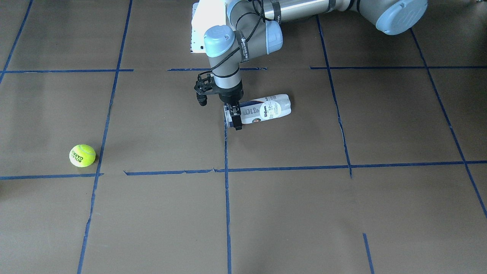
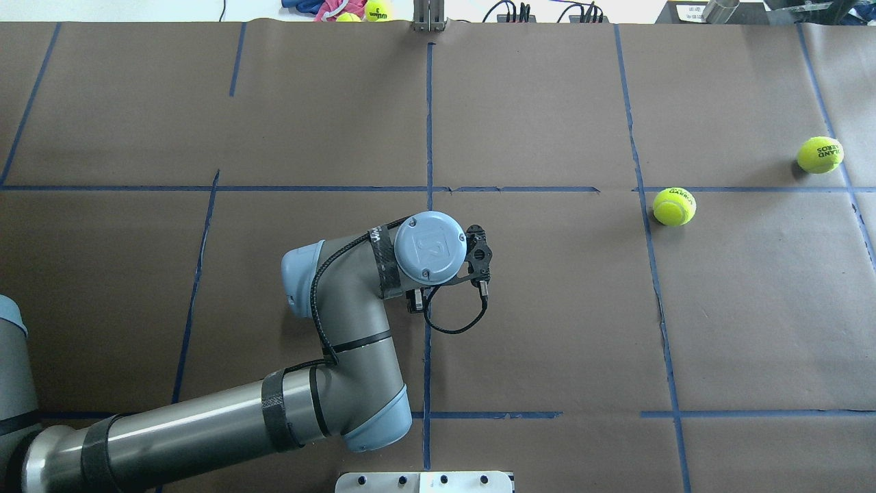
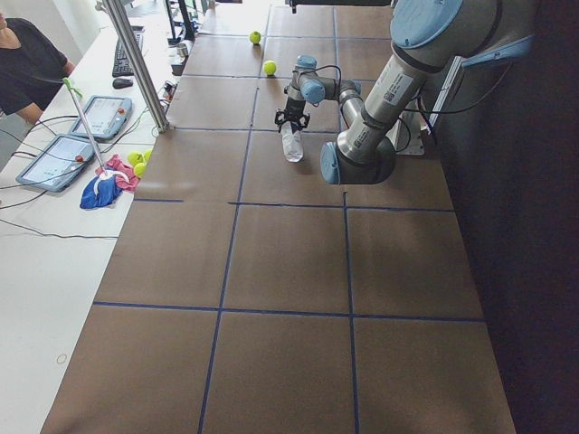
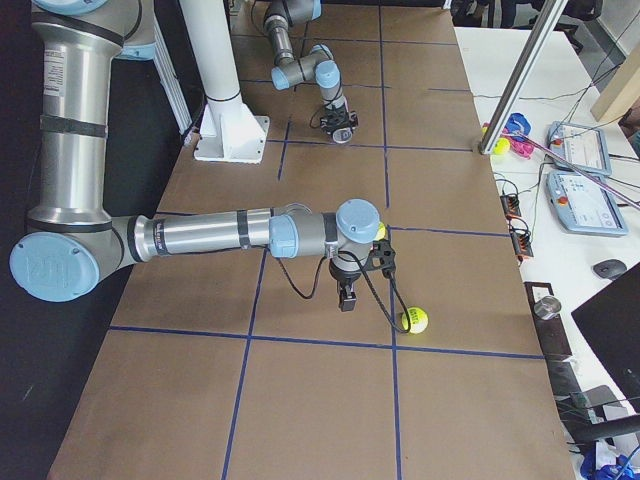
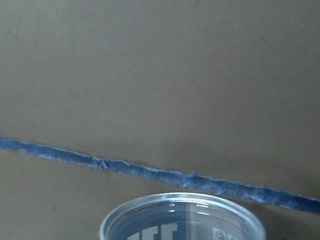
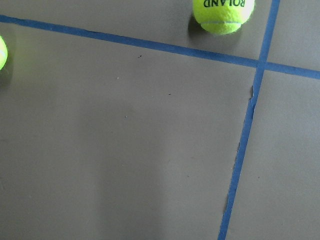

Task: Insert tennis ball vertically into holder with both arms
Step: 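Rotate the held can upright with the left gripper, opening facing up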

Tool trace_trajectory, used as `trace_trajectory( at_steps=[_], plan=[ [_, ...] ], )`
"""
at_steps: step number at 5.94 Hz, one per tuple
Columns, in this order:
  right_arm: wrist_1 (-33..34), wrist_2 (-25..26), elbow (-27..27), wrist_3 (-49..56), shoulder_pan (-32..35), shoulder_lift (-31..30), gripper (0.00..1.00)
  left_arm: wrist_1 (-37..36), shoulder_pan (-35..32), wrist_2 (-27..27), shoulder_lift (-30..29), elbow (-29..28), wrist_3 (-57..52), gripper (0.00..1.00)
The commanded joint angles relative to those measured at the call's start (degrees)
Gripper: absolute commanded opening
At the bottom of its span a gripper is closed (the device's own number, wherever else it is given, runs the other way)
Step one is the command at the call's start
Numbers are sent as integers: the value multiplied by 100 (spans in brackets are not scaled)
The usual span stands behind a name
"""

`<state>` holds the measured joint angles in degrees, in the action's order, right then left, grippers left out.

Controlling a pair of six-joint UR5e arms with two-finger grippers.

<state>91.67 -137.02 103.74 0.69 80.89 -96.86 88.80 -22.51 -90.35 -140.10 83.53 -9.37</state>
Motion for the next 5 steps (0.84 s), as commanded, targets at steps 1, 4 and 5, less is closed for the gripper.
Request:
trace_trajectory(
  at_steps=[1, 4, 5],
  plan=[
    [0, 0, 6, 2, -3, 0, 100, 111, -112, 79, 70, 661, 258, 79],
    [0, -9, 32, -7, -20, 105, 100, 2639, -218, 79, 524, 1174, 2440, 80],
    [0, -9, 32, -16, -55, 201, 100, 4191, -271, 349, 658, 1113, 3283, 81]
  ],
)
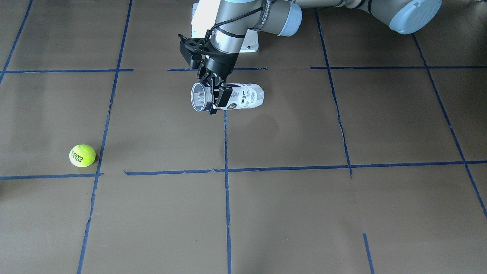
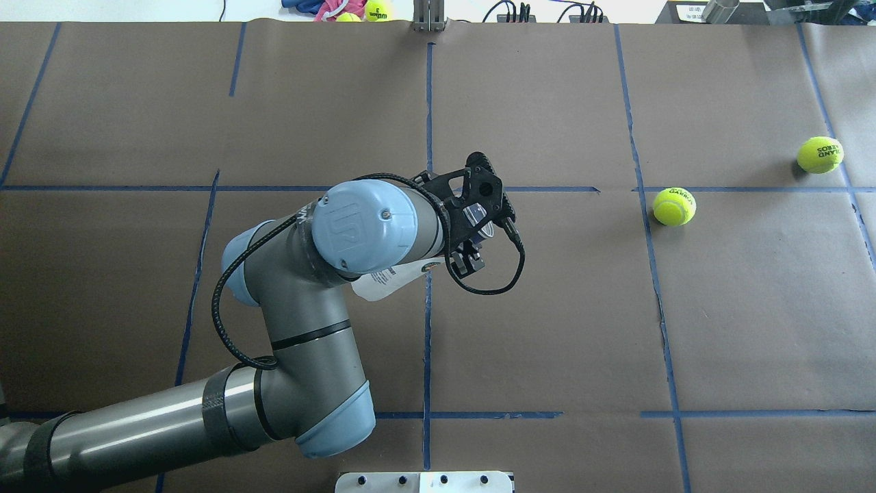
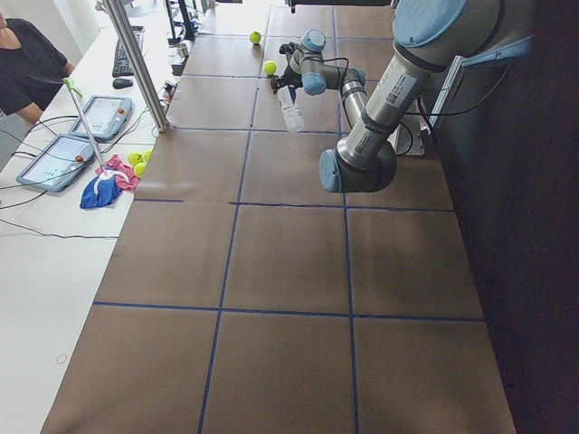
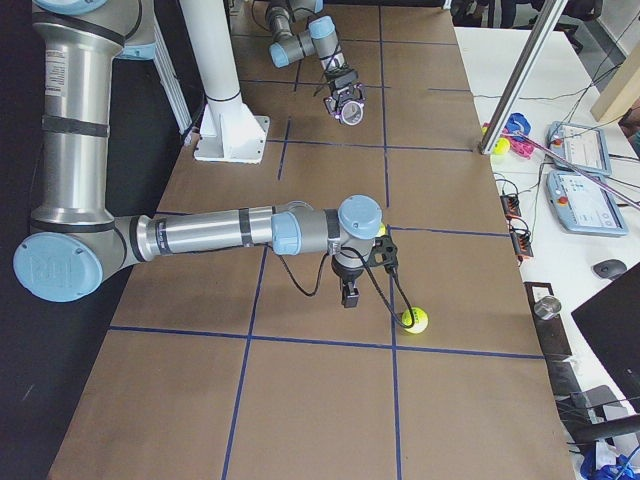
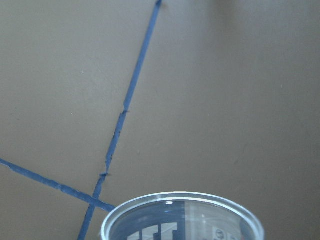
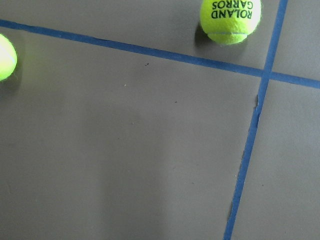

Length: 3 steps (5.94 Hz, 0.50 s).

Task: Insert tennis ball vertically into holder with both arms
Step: 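Rotate the held can upright with the left gripper, opening facing up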

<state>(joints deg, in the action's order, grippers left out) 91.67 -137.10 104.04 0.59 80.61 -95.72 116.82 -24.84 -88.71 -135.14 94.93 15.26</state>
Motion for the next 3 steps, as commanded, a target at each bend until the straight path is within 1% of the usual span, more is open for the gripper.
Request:
trace_trajectory(
  at_steps=[1, 2, 3],
  plan=[
    [0, -1, 11, -15, -45, 220, 100, 2057, -21, 779, 259, -70, 986, 81],
    [0, -1, 20, -380, -211, 464, 100, 2734, -4, 1133, 268, -236, 1222, 81],
    [-9, 17, 20, -732, -456, 737, 100, 3863, 75, 1711, 268, -751, 1407, 81]
  ],
)
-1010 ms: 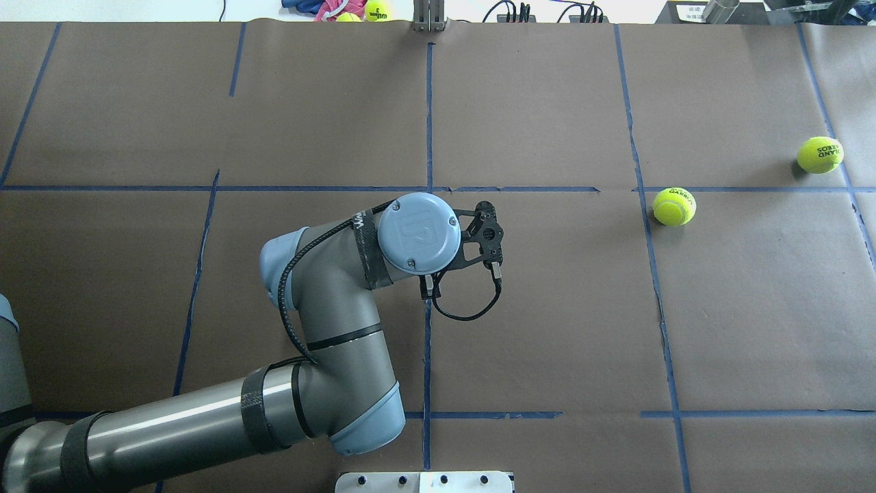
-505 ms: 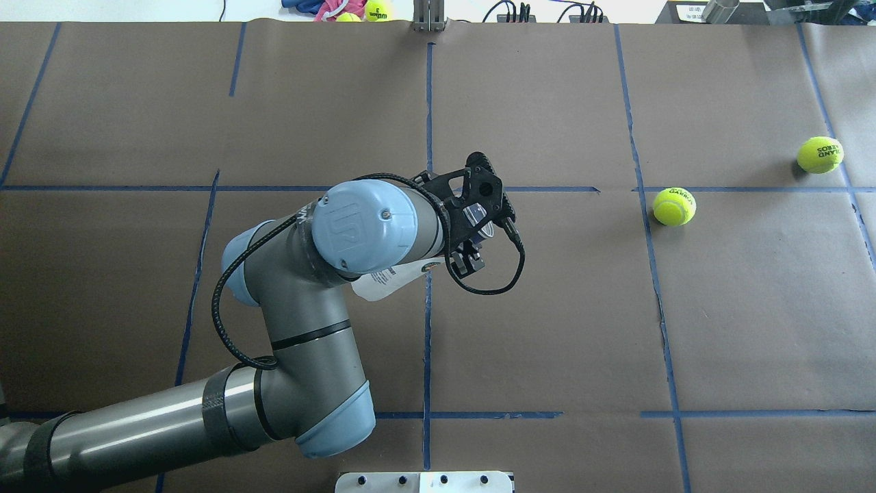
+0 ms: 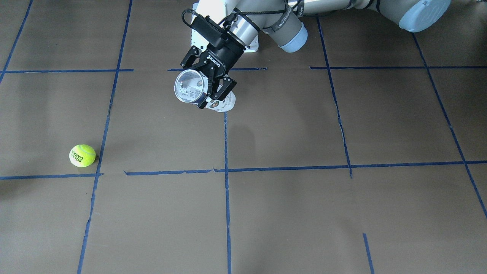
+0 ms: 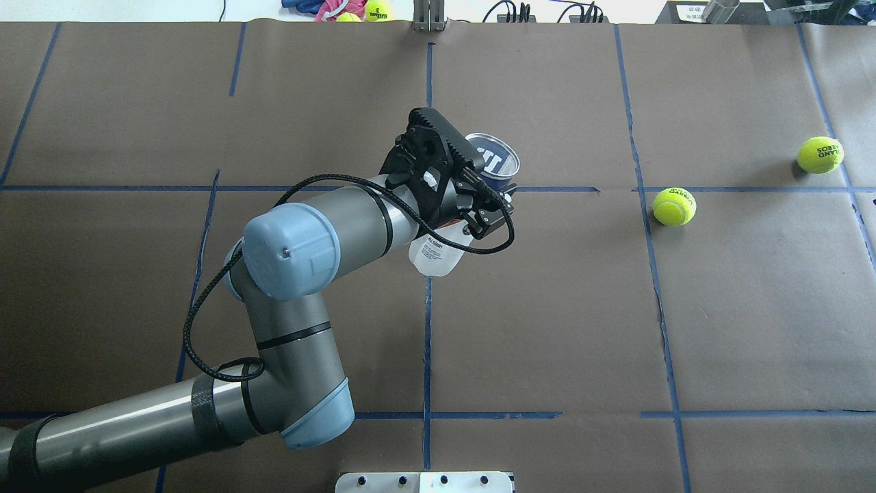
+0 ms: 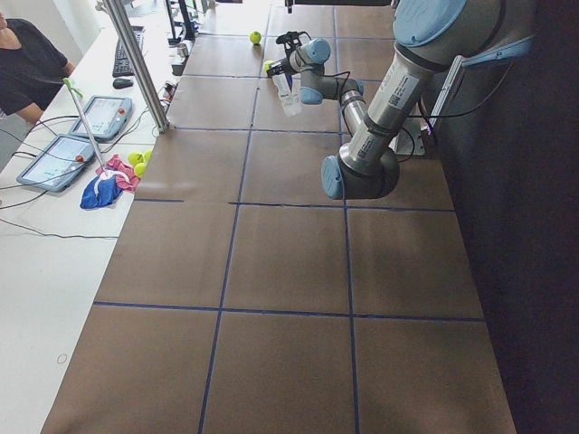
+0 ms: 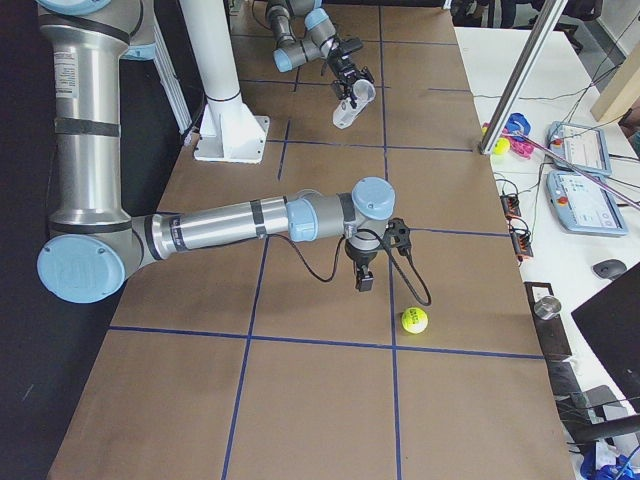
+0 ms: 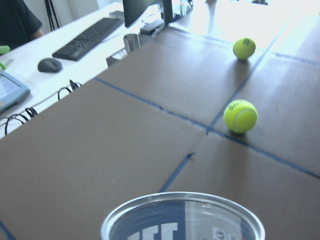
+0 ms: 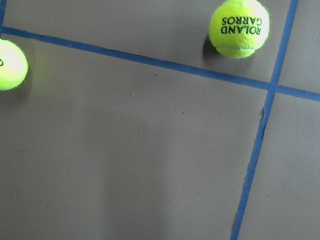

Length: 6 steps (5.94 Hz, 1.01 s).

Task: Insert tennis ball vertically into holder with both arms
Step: 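Rotate the held can upright with the left gripper, opening facing up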

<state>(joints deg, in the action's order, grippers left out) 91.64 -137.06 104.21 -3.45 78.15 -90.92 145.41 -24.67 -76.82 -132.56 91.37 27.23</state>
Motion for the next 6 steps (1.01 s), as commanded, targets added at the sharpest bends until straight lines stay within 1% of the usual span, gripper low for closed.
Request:
trace_trajectory(
  at_steps=[1, 2, 3, 4, 5, 6],
  plan=[
    [3, 22, -32, -376, -282, 494, 99, 1833, 137, 823, 3, -800, 222, 81],
    [-6, 22, -32, -794, -387, 679, 99, 2399, 364, 1392, 11, -1031, 222, 81],
    [-6, 48, -49, -972, -553, 802, 99, 2622, 453, 1598, 11, -1190, 213, 80],
    [3, 48, -232, -1069, -694, 1108, 100, 2728, 541, 1713, 29, -1226, 204, 80],
    [-6, 65, -417, -1323, -844, 1355, 100, 3095, 759, 2175, 133, -1470, 204, 80],
    [-145, 66, -453, -1334, -889, 1375, 100, 3220, 857, 2249, 265, -1490, 143, 80]
  ],
)
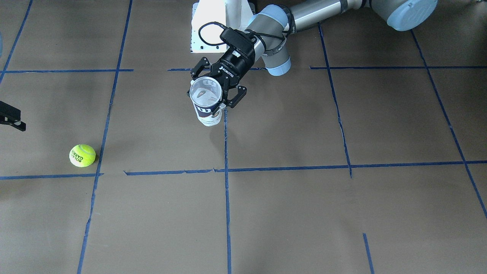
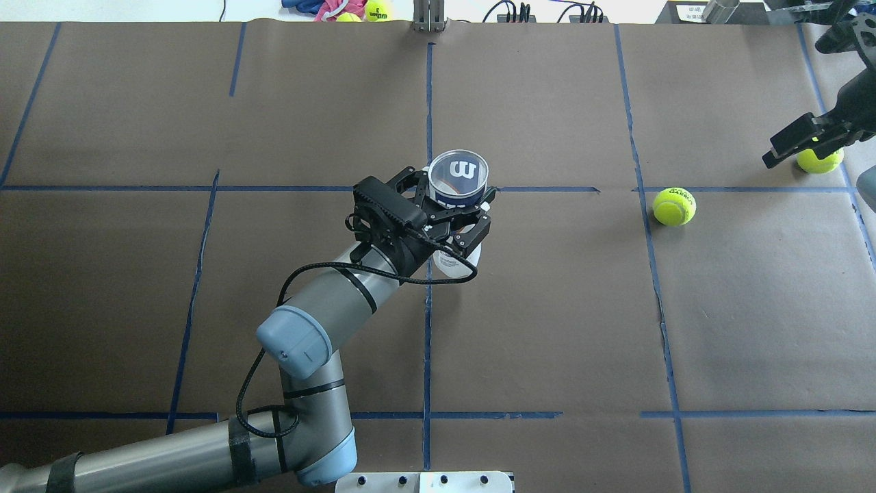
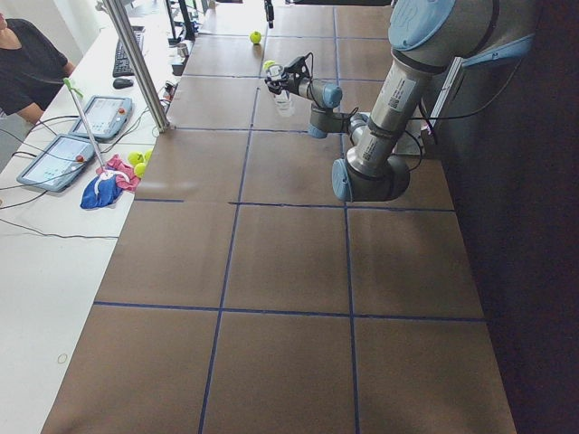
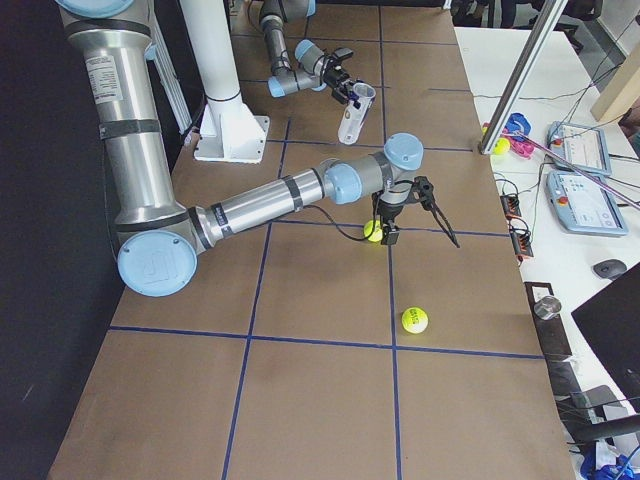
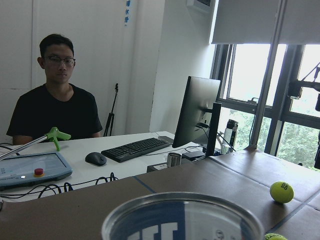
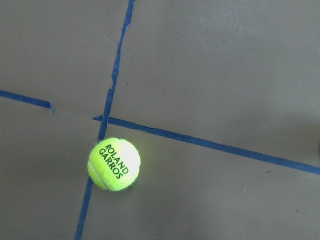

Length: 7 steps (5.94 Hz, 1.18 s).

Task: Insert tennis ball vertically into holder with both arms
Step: 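Hold the can with the left gripper while the right gripper grasps the nearer tennis ball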

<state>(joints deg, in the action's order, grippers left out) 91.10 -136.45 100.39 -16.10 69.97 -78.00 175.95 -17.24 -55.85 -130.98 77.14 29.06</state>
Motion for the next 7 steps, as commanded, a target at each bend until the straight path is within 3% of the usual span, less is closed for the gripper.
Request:
trace_trajectory(
  at_steps=[1, 2, 4, 7],
  plan=[
    [-484, 109, -99, -487, -158, 83, 100, 481, 168, 145, 334, -50, -336, 80],
    [-827, 388, -90, -813, -333, 83, 100, 788, 281, 145, 354, -59, -870, 80],
    [-857, 951, -99, -860, -615, 83, 100, 976, 353, 136, 319, -24, -1331, 81],
    [-857, 962, -81, -869, -633, 83, 100, 932, 362, 92, 284, -6, -1447, 88]
  ],
)
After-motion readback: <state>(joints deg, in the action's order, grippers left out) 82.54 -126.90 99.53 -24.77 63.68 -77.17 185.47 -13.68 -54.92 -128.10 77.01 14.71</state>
